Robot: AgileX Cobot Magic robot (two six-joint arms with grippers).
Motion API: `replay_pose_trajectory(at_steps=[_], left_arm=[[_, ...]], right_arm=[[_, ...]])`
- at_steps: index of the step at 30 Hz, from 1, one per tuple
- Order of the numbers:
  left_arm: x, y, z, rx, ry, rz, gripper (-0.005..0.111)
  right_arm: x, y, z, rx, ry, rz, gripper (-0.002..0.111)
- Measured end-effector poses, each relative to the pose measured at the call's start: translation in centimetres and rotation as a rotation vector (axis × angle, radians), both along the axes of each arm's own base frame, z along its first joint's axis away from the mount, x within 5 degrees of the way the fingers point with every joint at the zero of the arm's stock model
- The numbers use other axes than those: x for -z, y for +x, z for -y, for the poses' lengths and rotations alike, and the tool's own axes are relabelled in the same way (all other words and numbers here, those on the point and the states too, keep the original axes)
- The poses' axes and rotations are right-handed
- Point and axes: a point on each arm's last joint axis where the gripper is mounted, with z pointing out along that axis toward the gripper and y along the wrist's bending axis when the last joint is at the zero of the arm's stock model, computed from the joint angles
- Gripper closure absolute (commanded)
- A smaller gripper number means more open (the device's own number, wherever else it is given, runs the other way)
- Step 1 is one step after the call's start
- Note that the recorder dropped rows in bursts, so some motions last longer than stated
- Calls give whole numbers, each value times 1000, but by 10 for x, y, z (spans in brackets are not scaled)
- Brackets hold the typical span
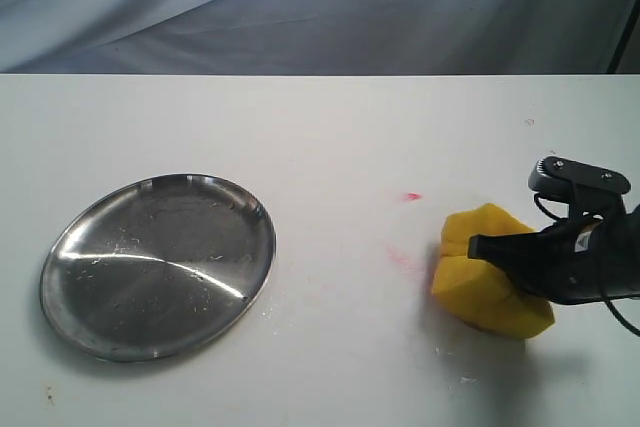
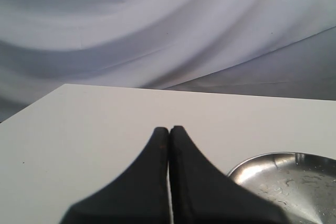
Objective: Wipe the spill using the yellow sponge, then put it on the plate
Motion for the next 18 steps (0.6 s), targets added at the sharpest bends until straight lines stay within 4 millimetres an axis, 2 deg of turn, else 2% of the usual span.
replay_pose_trajectory(at_steps=[8, 14, 18], left_arm=[[0, 0, 0, 0, 0, 0, 107], [0, 0, 0, 0, 0, 0, 107], [0, 0, 0, 0, 0, 0, 107]], right_arm=[[-1, -8, -30, -141, -9, 15, 108], [0, -22, -58, -264, -13, 5, 108], [0, -30, -68, -313, -21, -25, 108]])
